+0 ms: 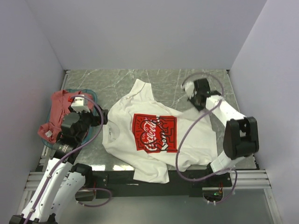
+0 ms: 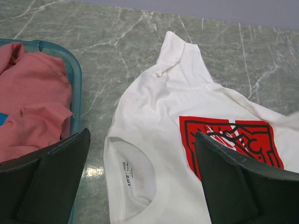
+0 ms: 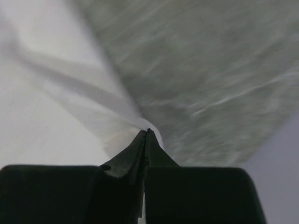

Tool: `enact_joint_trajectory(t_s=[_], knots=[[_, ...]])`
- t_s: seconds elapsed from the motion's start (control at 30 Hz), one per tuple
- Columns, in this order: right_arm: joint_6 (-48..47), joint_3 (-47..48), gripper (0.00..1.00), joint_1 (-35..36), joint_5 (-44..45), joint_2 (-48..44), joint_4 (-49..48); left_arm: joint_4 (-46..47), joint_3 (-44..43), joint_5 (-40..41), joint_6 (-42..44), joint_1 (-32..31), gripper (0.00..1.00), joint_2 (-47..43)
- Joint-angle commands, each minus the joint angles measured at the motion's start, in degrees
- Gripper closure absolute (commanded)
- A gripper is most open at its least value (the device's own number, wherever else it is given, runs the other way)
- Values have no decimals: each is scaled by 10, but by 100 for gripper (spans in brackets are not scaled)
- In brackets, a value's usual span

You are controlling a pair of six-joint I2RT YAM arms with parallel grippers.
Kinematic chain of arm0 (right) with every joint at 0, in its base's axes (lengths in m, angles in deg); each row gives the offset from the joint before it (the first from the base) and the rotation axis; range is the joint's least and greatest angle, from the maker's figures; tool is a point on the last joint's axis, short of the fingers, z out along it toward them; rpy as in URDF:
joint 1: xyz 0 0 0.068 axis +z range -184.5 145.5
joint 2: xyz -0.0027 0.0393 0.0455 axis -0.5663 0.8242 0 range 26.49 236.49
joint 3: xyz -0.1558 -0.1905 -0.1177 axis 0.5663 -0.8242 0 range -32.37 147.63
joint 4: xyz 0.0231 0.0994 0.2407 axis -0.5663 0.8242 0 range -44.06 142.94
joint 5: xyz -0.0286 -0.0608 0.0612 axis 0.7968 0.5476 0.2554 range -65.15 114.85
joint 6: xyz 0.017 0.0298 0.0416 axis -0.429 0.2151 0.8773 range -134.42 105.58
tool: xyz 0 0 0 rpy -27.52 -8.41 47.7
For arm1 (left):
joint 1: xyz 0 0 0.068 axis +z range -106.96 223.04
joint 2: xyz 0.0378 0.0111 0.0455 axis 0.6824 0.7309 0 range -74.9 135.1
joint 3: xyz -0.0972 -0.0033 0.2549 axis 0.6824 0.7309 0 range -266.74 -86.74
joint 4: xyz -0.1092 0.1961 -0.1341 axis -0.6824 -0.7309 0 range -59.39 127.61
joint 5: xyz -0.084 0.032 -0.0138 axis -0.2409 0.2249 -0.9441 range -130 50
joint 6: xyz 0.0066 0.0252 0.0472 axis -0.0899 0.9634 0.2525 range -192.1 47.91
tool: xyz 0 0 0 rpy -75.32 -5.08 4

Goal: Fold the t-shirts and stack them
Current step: Flatten the tshirt out

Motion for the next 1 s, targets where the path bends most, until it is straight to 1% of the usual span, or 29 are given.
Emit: enact_joint_trajectory(t_s=[0.0,0.03,0.07,0.13,0.17,0.2,0.23,0.27,0.3,0.37,0.4,0.43,0.47,0.5,0.53,0.57,0.6,0.63,0.7,0.73,0.8,0.83,0.9,0.93,0.97], knots=[[26,134,100,-25,174,71,-187,15,-12,5,10,-2,1,1],[38,163,100,-32,225,91,-212,15,-12,9,10,-2,1,1],[73,224,100,-48,236,123,-225,15,-11,12,10,-2,1,-2],[115,281,100,-59,245,152,-214,13,-9,16,10,-2,1,-6],[134,327,77,-61,244,179,-192,15,-9,19,10,-2,1,-8],[136,337,64,-61,252,187,-168,14,-8,21,10,-2,1,-9],[131,336,50,-62,258,188,-173,16,-8,19,10,-2,1,-8],[127,304,21,-64,262,172,-187,17,-8,19,11,-1,1,-8],[123,284,16,-67,258,159,-210,17,-8,13,10,-2,1,-6],[122,234,14,-74,225,112,-208,18,-10,7,11,-2,1,-2],[118,220,14,-76,156,96,-180,18,-10,5,10,-2,1,0],[101,207,13,-81,116,79,-160,18,-10,-1,10,-2,1,1],[86,180,13,-81,56,47,-138,19,-10,-4,10,-2,1,2],[67,164,13,-81,-59,29,-86,20,-10,-9,9,-2,1,3],[14,150,16,-81,-128,15,-57,20,-10,-10,9,-2,1,4],[-21,122,21,-81,-185,-14,-26,21,-10,-14,8,-2,1,5],[-55,106,22,-82,-286,-28,34,20,-11,-14,7,-2,1,6],[-126,90,26,-81,-321,-41,62,19,-11,-16,6,-2,1,7],[-176,36,26,-81,-365,-87,113,19,-9,-20,3,-2,1,8],[-235,18,26,-81,-391,-101,132,20,-9,-22,1,-2,1,8],[-283,-29,26,-81,-403,-139,180,22,-8,-37,-24,-2,1,14],[-305,-43,26,-82,-394,-151,186,21,-10,-42,-40,-2,1,23],[-312,-79,26,-82,-379,-185,194,-9,-19,-117,-114,-2,2,39],[-314,-103,26,-81,-368,-197,194,-18,-19,-153,-142,-2,7,54],[-316,-114,26,-81,-355,-217,195,-21,-15,-191,-193,-2,10,59]])
